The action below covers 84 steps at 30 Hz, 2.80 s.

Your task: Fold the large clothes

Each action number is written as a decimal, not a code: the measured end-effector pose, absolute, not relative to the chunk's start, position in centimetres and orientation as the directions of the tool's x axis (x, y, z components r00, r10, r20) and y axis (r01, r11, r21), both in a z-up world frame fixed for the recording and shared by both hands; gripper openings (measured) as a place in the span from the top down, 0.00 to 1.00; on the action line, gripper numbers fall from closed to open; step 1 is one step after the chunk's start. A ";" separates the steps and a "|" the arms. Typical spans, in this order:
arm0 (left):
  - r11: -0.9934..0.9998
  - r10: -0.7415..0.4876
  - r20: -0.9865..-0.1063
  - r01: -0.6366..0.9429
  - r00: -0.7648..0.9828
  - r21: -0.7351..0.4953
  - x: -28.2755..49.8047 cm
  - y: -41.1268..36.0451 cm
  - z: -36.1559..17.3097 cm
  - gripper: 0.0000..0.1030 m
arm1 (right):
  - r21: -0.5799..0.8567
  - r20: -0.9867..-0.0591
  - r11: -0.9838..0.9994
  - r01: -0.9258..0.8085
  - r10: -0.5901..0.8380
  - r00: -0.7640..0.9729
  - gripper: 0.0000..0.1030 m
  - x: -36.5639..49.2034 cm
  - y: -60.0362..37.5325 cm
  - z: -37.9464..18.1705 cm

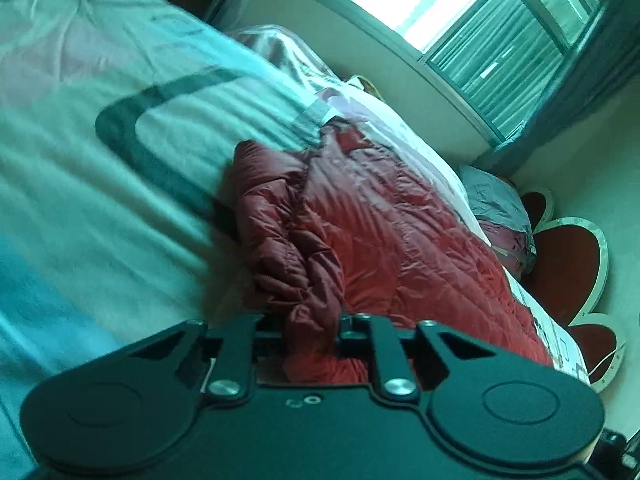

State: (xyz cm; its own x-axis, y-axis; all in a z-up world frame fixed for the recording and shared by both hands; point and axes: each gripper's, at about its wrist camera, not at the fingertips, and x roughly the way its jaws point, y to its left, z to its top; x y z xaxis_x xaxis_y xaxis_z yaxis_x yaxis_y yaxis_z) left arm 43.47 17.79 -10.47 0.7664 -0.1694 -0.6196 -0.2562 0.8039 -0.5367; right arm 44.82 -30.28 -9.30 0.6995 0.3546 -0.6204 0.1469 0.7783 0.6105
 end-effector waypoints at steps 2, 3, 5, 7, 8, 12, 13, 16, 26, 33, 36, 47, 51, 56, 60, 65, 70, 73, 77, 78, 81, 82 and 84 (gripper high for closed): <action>0.807 -0.167 -0.609 -0.247 0.775 -0.536 42.8 17.7 -9.7 0.85 | 0.604 -0.621 0.784 0.141 0.353 0.699 0.85 44.7 -30.0 -8.8; 0.809 -0.167 -0.607 -0.244 0.777 -0.535 42.6 17.7 -9.3 0.85 | 0.604 -0.622 0.785 0.138 0.356 0.698 0.85 44.4 -30.0 -8.6; 0.811 -0.167 -0.605 -0.239 0.779 -0.533 41.6 17.7 -8.7 0.85 | 0.601 -0.619 0.790 0.125 0.360 0.698 0.85 43.8 -30.0 -8.1; 0.813 -0.168 -0.603 -0.236 0.780 -0.532 40.7 17.7 -8.4 0.85 | 0.594 -0.619 0.797 0.110 0.365 0.695 0.85 43.4 -30.0 -7.6; 0.813 -0.169 -0.602 -0.235 0.780 -0.532 40.2 17.6 -8.2 0.85 | 0.589 -0.621 0.801 0.104 0.366 0.693 0.85 42.8 -30.0 -7.3; 0.811 -0.173 -0.609 -0.239 0.774 -0.534 37.3 17.2 -8.1 0.85 | 0.584 -0.629 0.805 0.101 0.371 0.684 0.85 39.6 -30.5 -6.6; 0.811 -0.173 -0.613 -0.242 0.771 -0.533 36.3 17.0 -8.2 0.85 | 0.585 -0.631 0.805 0.102 0.372 0.681 0.85 38.7 -30.7 -6.5; 0.801 -0.175 -0.619 -0.254 0.766 -0.541 33.7 16.8 -8.3 0.85 | 0.582 -0.637 0.806 0.105 0.372 0.675 0.85 35.9 -31.1 -6.4; 0.797 -0.160 -0.636 -0.282 0.755 -0.535 25.8 16.1 -8.4 0.85 | 0.566 -0.647 0.820 0.089 0.374 0.664 0.85 26.4 -32.2 -6.0; 0.776 -0.159 -0.628 -0.296 0.762 -0.557 22.6 15.7 -8.8 0.85 | 0.558 -0.654 0.825 0.086 0.374 0.658 0.85 21.9 -33.1 -6.2; 0.775 -0.156 -0.625 -0.297 0.765 -0.558 20.6 15.3 -8.7 0.85 | 0.549 -0.659 0.831 0.085 0.368 0.656 0.85 20.3 -33.4 -5.6; 0.745 -0.159 -0.617 -0.317 0.770 -0.587 19.4 15.9 -10.8 0.17 | 0.508 -0.724 0.832 0.221 0.273 0.634 0.15 20.0 -35.3 -8.1; 0.730 -0.196 -0.595 -0.289 0.780 -0.619 19.7 16.5 -11.3 0.22 | 0.460 -0.665 0.853 0.249 0.144 0.733 0.13 18.2 -37.2 -5.1; 0.706 -0.251 -0.577 -0.261 0.778 -0.659 22.0 17.3 -12.1 0.37 | 0.514 -0.624 0.854 0.080 0.308 0.718 0.83 20.3 -32.9 -2.9; 0.704 -0.302 -0.585 -0.237 0.753 -0.669 23.4 17.6 -12.4 0.72 | 0.540 -0.607 0.840 -0.053 0.433 0.667 0.84 23.3 -25.7 -2.6; 0.730 -0.315 -0.557 -0.179 0.768 -0.659 23.0 17.0 -10.1 0.84 | 0.534 -0.630 0.835 -0.135 0.499 0.595 0.84 25.5 -18.6 -3.9; 0.765 -0.357 -0.482 -0.046 0.800 -0.643 23.0 15.1 -5.7 0.84 | 0.483 -0.732 0.871 -0.088 0.457 0.506 0.89 27.5 -15.6 -8.4; 0.814 -0.366 -0.470 0.031 0.803 -0.581 23.7 12.5 -3.3 0.84 | 0.502 -0.728 0.863 -0.051 0.454 0.513 0.93 27.8 -15.7 -9.5; 0.863 -0.358 -0.486 0.083 0.797 -0.498 24.5 10.7 -1.9 0.84 | 0.544 -0.709 0.839 0.007 0.455 0.539 0.93 27.1 -17.3 -7.7; 0.863 -0.362 -0.487 0.087 0.795 -0.498 24.5 10.8 -1.8 0.84 | 0.561 -0.689 0.828 0.010 0.461 0.559 0.93 26.3 -18.2 -6.8; 0.869 -0.367 -0.498 0.099 0.786 -0.485 24.5 10.8 -1.5 0.84 | 0.575 -0.681 0.818 -0.015 0.489 0.545 0.93 23.6 -19.4 -5.1; 0.868 -0.372 -0.497 0.103 0.784 -0.486 24.3 10.8 -1.3 0.84 | 0.583 -0.681 0.812 -0.017 0.500 0.535 0.93 22.5 -19.8 -4.8; 0.869 -0.374 -0.498 0.109 0.783 -0.482 24.1 10.7 -1.0 0.84 | 0.603 -0.683 0.798 -0.017 0.527 0.507 0.93 20.9 -19.9 -4.8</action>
